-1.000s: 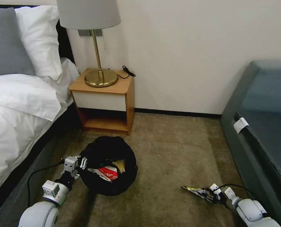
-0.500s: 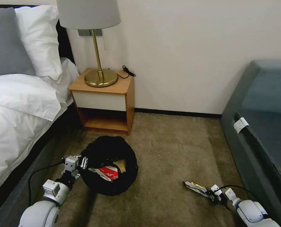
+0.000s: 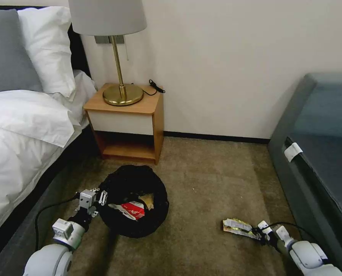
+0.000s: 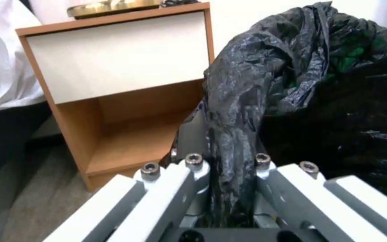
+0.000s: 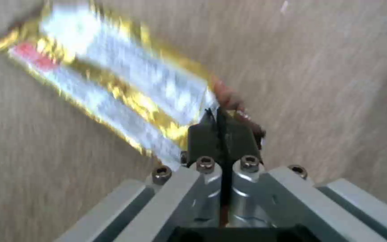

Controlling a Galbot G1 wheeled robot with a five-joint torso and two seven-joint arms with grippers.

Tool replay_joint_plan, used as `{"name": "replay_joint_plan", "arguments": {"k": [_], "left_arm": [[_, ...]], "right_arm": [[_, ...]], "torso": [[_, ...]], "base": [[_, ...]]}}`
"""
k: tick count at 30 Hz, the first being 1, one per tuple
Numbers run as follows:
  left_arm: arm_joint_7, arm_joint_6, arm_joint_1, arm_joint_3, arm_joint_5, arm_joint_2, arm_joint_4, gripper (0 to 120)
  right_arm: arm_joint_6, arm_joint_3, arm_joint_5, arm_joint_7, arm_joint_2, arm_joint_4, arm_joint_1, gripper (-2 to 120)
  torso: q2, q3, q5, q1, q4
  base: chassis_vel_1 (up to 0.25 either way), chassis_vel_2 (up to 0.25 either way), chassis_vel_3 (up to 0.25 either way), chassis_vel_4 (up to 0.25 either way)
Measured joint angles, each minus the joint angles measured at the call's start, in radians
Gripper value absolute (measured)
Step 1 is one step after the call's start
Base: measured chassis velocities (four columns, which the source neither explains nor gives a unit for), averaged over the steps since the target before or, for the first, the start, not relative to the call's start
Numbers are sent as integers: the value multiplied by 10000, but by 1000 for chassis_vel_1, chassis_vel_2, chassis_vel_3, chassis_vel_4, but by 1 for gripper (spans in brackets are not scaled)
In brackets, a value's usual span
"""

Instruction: Pick up the trash bin, then pick up the garbage on the floor and place it into the trash bin.

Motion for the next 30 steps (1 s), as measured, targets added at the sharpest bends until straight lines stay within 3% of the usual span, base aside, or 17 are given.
{"name": "replay_joint_plan", "arguments": {"k": [11,17,30], "left_arm": [[83,-180,167,-149,38,-59,-130,3],[128,-262,310,-242,33,-167,-256,3],[176,-343,430,-185,198,-309,-304,3]], "right_arm": [[-440,-332,1476,487,-306,2096,220,0],[-871,-662,2383,721,-374,4090,301,0],[-1308,-1311,2531,776,-79,6793,-616,0]], "torso": [[-1,-1,1,0,2],[0,-1,-1,0,3],[-1,-1,0,0,1]], "base": [[0,0,0,0],[0,0,0,0],[0,0,0,0]]}}
